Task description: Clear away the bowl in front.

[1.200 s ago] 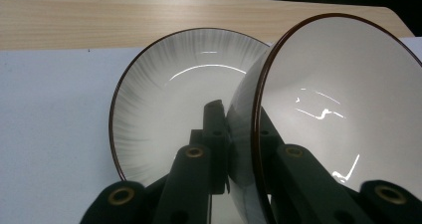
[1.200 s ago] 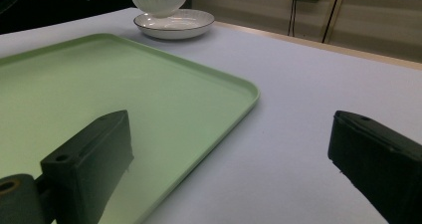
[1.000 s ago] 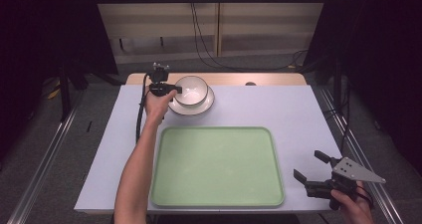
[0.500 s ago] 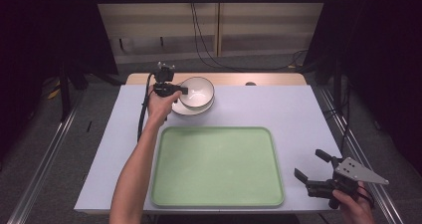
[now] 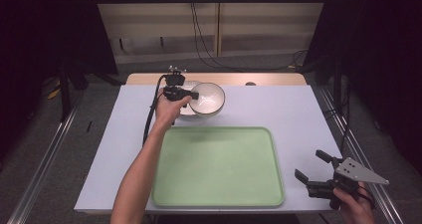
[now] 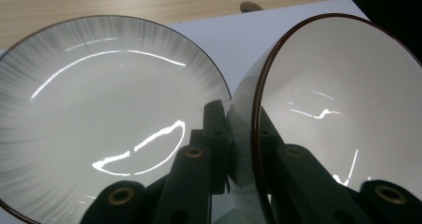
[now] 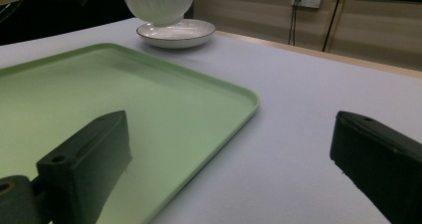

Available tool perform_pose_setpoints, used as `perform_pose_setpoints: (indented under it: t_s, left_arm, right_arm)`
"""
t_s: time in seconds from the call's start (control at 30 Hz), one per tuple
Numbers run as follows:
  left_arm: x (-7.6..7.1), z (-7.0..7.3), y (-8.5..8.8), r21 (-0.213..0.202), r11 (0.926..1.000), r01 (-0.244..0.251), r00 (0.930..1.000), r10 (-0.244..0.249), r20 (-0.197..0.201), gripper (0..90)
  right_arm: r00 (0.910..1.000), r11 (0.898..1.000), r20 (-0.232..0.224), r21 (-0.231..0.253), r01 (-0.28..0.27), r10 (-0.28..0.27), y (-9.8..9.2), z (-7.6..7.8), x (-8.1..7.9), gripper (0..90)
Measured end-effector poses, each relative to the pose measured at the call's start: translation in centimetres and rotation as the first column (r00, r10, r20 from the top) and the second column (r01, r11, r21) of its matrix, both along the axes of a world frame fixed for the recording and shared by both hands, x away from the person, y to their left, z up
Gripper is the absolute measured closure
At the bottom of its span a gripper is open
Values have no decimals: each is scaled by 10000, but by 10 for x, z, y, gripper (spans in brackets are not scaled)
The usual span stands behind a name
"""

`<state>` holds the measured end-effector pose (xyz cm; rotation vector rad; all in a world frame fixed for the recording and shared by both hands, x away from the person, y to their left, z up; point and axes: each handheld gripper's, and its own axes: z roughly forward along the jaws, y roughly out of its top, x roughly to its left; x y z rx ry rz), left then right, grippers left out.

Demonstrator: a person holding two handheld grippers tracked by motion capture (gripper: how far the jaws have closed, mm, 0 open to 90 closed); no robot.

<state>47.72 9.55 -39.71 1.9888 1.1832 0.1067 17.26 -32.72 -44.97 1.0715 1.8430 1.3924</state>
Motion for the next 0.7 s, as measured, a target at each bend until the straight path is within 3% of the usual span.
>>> perform_pose_setpoints:
  t_s: [0.17, 0.3, 0.7]
  left_arm:
    - [-6, -5, -11, 5, 9996, 288, 9995, -287, -128, 823]
    - [-10, -6, -19, -222, 9982, 555, 9984, -558, -101, 823]
    - [-20, -5, -38, -149, 9945, 1034, 9945, -1036, -148, 822]
  right_arm:
    - [9999, 10000, 98, -36, -59, 59, 1, 0, 0, 20]
    - [9999, 10000, 133, -60, -73, 73, 1, 0, 0, 20]
    - [9998, 9999, 189, -118, -7, 10, 2, -1, 0, 12]
